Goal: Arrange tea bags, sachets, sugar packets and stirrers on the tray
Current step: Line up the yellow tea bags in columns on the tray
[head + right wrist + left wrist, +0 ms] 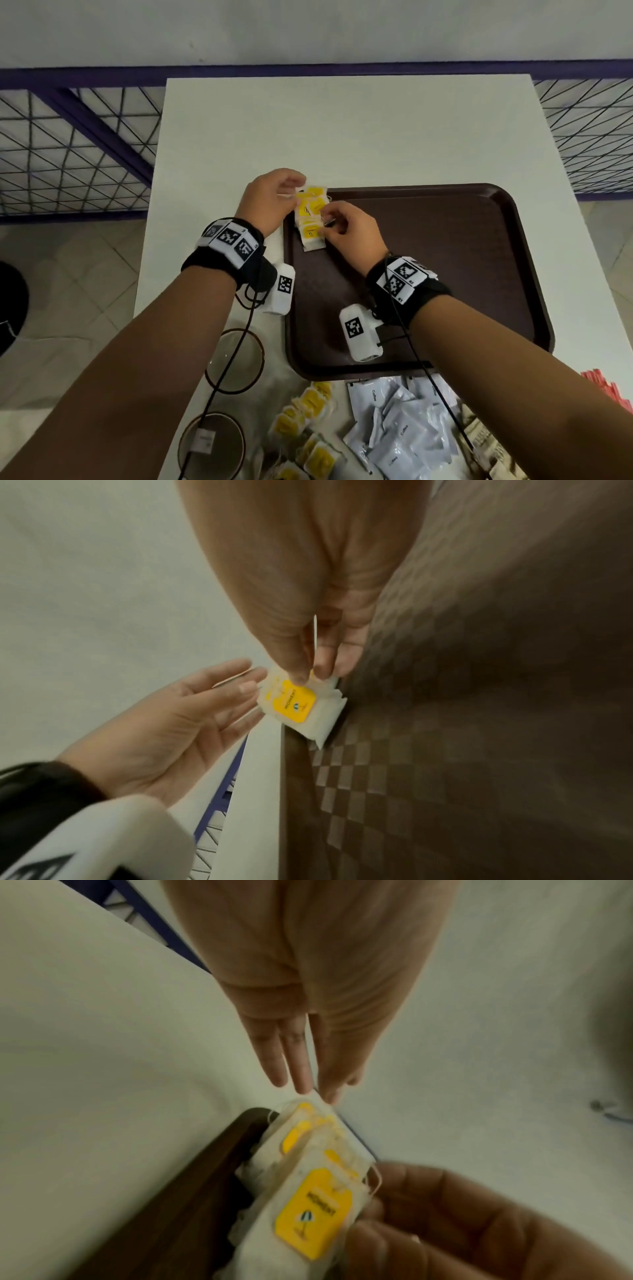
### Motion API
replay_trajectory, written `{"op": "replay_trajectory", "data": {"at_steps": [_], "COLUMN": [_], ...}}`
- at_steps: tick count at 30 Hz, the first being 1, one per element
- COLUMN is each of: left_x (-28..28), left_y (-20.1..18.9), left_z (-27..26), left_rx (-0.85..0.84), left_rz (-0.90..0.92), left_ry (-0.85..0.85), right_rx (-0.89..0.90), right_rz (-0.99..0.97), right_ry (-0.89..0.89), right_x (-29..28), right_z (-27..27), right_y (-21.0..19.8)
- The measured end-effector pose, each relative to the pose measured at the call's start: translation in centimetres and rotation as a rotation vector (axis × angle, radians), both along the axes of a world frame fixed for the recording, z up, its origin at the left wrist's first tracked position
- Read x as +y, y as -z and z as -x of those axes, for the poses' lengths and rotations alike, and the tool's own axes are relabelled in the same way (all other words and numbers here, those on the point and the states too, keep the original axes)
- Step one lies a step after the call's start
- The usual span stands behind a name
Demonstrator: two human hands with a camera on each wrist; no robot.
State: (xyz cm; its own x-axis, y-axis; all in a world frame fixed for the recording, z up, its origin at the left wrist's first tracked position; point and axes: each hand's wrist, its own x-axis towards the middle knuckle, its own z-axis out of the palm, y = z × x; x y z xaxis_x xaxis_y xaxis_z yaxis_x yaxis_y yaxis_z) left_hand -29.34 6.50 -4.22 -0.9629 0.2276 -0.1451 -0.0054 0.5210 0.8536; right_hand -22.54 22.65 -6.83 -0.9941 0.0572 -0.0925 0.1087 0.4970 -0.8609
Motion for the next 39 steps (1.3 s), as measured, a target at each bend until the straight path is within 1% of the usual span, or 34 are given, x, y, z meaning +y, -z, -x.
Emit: {"op": "replay_trajectory", "data": {"at_steps": [2, 3, 4, 6, 7, 9, 12, 16, 18, 23, 26, 28, 31, 35, 39], "left_x": [-1.0, -1.4, -1.8, -1.9, -1.7, -1.2, -0.6, -0.7, -0.8, -1.2, -1.5, -1.6, -1.5, -1.4, -1.2], "left_y": [-0.2, -0.2, -0.2, 0.0, 0.2, 0.6, 0.9, 0.7, 0.5, 0.1, 0.2, 0.3, 0.1, -0.4, -0.6], "left_z": [-1.1, -1.7, -2.4, -3.6, -4.0, -4.6, -4.6, -4.1, -3.9, -3.1, -2.6, -2.4, -2.3, -1.9, -1.9], "left_rx": [0.062, 0.059, 0.028, -0.073, -0.110, -0.136, -0.115, -0.063, -0.049, -0.117, -0.171, -0.130, -0.074, -0.005, -0.094], "left_rz": [0.034, 0.066, 0.095, 0.120, 0.117, 0.086, 0.088, 0.211, 0.231, 0.288, 0.315, 0.353, 0.361, 0.391, 0.354], "left_ry": [-0.103, -0.124, -0.112, -0.032, 0.001, 0.015, 0.028, 0.100, 0.126, 0.224, 0.249, 0.253, 0.253, 0.270, 0.299], "right_rx": [-0.006, -0.020, -0.039, -0.066, -0.071, -0.076, -0.086, -0.081, -0.089, -0.130, -0.146, -0.112, -0.049, -0.054, -0.069], "right_rz": [0.027, 0.037, 0.042, 0.035, 0.028, 0.028, 0.051, 0.029, 0.024, 0.011, -0.009, -0.038, -0.063, -0.044, -0.001], "right_ry": [0.070, 0.097, 0.113, 0.098, 0.083, 0.068, 0.062, 0.023, -0.007, -0.044, -0.052, -0.057, -0.028, 0.003, 0.005], "right_x": [0.5, 0.7, 0.8, 0.7, 0.5, -0.1, -0.9, -1.2, -0.9, -0.1, -0.1, -0.3, -0.6, -0.8, -0.9], "right_z": [-0.7, -1.1, -1.4, -1.9, -2.1, -2.2, -2.2, -2.1, -2.0, -2.1, -2.5, -2.6, -2.3, -2.0, -1.9], "right_y": [0.3, 0.4, 0.5, 0.7, 0.7, 0.8, 0.9, 0.9, 0.7, 0.1, 0.2, 0.4, 0.8, 0.7, 0.6]}}
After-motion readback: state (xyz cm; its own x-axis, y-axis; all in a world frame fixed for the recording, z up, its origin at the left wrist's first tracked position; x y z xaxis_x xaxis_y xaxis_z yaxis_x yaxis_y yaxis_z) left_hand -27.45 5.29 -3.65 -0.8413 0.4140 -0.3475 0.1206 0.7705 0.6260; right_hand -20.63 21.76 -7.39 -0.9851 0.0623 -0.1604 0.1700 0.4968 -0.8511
